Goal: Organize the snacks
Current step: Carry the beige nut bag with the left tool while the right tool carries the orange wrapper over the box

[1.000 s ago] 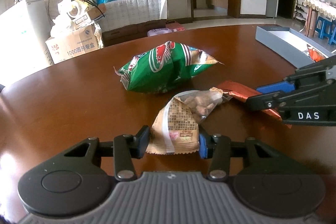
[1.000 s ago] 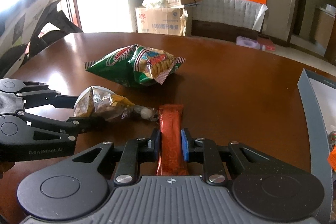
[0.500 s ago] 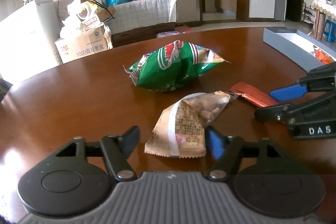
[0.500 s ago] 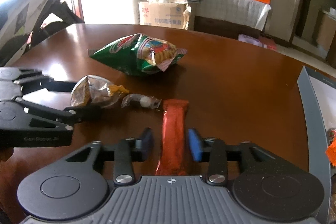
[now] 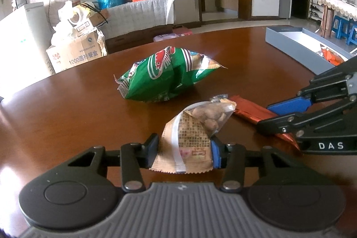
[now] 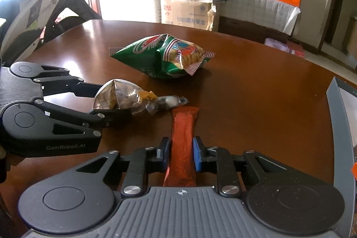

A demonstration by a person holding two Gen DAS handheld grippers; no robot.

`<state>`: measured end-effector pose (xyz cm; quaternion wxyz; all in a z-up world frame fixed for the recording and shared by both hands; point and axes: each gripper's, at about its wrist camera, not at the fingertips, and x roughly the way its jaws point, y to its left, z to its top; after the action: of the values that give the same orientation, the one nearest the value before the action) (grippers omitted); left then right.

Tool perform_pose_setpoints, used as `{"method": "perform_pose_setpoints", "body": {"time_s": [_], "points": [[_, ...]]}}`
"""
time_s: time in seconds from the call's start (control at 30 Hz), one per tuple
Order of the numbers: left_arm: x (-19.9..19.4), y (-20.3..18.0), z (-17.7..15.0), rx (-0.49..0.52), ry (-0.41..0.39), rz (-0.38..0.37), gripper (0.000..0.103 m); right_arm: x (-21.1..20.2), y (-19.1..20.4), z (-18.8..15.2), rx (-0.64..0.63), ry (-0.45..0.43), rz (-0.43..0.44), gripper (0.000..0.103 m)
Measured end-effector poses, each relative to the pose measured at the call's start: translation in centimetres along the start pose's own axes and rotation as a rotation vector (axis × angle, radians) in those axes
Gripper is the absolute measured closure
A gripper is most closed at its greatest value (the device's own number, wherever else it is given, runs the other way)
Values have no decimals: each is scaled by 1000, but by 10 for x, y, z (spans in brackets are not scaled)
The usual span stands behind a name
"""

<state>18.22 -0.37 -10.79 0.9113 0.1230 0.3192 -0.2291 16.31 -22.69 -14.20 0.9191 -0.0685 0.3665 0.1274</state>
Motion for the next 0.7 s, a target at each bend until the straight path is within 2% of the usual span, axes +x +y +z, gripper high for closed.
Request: {"method": "perform_pose_setpoints", "body": {"time_s": [0.4, 0.7], "points": [[-9, -9, 1, 3, 28, 48, 59, -18, 0, 4, 4, -26, 5, 79], [-31, -28, 18, 7, -15, 40, 59, -51, -8, 8, 8, -86, -8, 79]]}}
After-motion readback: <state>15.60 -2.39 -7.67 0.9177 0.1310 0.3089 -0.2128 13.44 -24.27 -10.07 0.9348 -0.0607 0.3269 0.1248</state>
